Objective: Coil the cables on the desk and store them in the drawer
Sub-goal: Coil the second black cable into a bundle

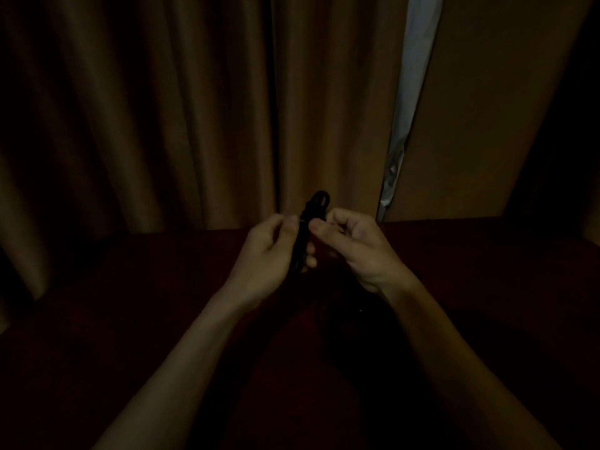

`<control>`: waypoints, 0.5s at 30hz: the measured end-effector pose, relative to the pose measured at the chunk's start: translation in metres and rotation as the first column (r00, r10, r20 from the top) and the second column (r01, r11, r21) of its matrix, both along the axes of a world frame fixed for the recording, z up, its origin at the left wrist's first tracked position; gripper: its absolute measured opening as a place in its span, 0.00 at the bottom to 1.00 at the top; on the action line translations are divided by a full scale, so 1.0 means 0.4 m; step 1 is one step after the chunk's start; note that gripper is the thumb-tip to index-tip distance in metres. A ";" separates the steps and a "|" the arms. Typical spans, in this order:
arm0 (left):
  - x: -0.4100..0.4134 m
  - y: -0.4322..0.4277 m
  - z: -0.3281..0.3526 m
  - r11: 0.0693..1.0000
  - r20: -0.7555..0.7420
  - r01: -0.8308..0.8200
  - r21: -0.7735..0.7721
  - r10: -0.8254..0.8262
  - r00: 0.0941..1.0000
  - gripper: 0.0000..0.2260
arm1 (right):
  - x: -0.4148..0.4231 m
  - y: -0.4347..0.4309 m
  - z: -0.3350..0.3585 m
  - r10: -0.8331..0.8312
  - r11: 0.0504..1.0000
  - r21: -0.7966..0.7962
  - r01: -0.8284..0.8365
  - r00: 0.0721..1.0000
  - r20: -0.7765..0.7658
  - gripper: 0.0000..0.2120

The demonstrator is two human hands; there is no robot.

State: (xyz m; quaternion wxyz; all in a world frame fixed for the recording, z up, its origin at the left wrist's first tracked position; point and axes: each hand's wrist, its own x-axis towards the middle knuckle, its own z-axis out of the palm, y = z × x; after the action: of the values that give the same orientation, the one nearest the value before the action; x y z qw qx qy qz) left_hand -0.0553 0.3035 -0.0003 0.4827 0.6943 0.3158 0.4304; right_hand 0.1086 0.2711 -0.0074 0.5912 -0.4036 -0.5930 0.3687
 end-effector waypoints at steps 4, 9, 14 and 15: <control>0.002 -0.009 -0.010 0.869 -0.280 -0.021 0.494 0.182 0.943 0.04 | -0.011 0.006 0.005 -0.144 0.990 0.013 0.144 0.989 0.016 0.16; 0.006 -0.004 -0.025 0.776 -0.291 -0.098 0.623 0.347 0.892 0.05 | -0.047 0.003 0.009 -0.166 0.986 0.033 0.165 0.986 0.022 0.14; -0.015 0.004 0.000 0.894 -0.232 -0.198 0.403 0.309 0.922 0.09 | -0.020 -0.003 -0.001 0.196 0.966 -0.146 -0.215 0.972 -0.132 0.11; -0.017 0.007 0.004 0.933 -0.224 -0.190 0.305 0.264 0.938 0.10 | -0.017 -0.005 -0.006 0.233 0.949 -0.189 -0.251 0.966 -0.111 0.11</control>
State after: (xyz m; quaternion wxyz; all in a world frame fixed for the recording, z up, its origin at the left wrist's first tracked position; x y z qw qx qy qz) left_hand -0.0622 0.3062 0.0011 0.2806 0.7643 0.3915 0.4287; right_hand 0.1016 0.2692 -0.0099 0.5229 -0.3689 -0.5713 0.5139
